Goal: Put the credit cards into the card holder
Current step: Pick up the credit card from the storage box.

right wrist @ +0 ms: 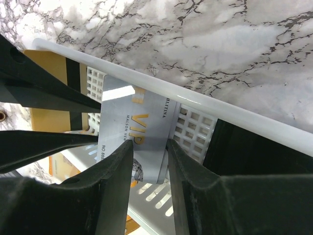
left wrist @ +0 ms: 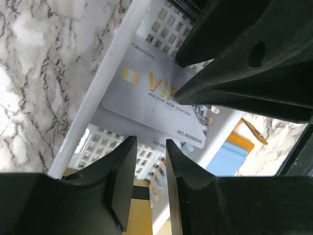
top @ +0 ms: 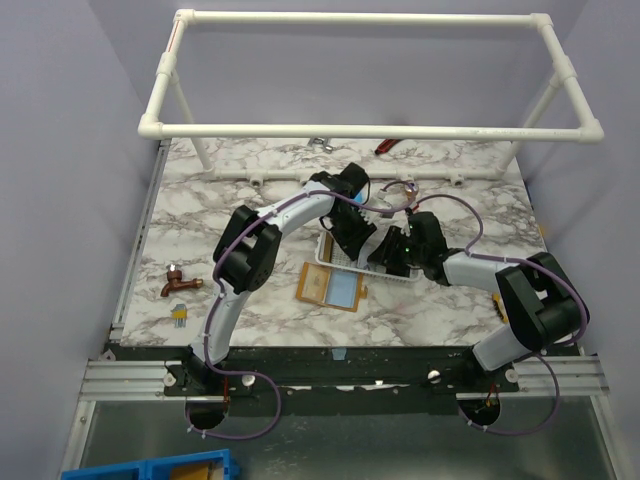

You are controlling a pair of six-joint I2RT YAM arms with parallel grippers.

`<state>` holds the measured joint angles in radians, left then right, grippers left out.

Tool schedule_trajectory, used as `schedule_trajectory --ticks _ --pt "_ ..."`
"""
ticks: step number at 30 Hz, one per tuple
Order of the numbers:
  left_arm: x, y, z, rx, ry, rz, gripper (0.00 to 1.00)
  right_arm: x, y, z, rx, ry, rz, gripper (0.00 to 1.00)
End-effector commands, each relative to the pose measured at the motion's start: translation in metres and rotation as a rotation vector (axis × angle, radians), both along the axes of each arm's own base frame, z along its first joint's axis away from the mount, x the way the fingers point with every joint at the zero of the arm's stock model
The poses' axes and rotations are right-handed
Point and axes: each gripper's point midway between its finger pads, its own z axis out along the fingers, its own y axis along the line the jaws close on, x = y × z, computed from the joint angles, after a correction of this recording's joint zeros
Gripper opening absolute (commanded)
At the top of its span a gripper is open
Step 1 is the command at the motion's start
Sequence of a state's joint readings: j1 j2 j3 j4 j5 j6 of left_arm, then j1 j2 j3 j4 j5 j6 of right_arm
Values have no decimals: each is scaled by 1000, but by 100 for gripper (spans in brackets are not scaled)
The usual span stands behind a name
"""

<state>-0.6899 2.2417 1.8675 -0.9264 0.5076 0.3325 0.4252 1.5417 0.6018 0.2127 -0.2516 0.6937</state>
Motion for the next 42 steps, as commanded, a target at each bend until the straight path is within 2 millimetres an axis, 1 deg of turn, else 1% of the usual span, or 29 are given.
schedule_trajectory --ticks 1,6,8,11,14,16,19,20,21,22,25,29,33,35,38,41,42 --pt "-17 -13 15 -81 62 -62 31 -4 0 -5 23 13 7 38" --pt "-31 -22 36 -179 139 -117 34 -4 -1 -5 28 13 4 39" --pt "-33 -24 39 -196 160 -121 35 -5 -2 -6 27 15 3 39" --pt "-34 -25 32 -170 194 -111 37 -5 -2 -8 30 18 3 39" --pt "-31 -25 24 -142 203 -92 40 -6 -2 -9 33 21 4 39" --pt "-23 -23 16 -100 182 -58 41 -7 -3 -10 33 24 0 38" --pt "-12 -17 14 -74 171 12 42 -7 -7 -13 31 32 -11 37" --pt "-7 -15 14 -68 154 36 44 -7 -8 -13 33 34 -13 36" --pt "-4 -13 14 -62 140 50 51 -7 -9 -14 35 36 -16 36" --pt "-3 -11 16 -61 127 62 54 -7 -9 -14 38 35 -17 36" --pt "-5 -11 27 -92 130 72 54 -7 -10 -15 39 40 -16 35" --pt "-10 -17 48 -148 140 72 54 -8 -11 -19 37 54 -19 34" --pt "-9 -16 60 -166 114 80 54 -7 -13 -20 36 56 -21 34" --pt "-5 -12 55 -146 89 95 54 -7 -12 -21 34 59 -17 33" --pt "4 -6 36 -71 69 144 53 -7 -13 -22 28 63 -19 32" --pt "6 -3 23 -23 98 175 51 -7 -16 -28 -4 84 -23 23" --pt "5 -4 20 -22 107 176 51 -8 -18 -30 -17 88 -23 17"
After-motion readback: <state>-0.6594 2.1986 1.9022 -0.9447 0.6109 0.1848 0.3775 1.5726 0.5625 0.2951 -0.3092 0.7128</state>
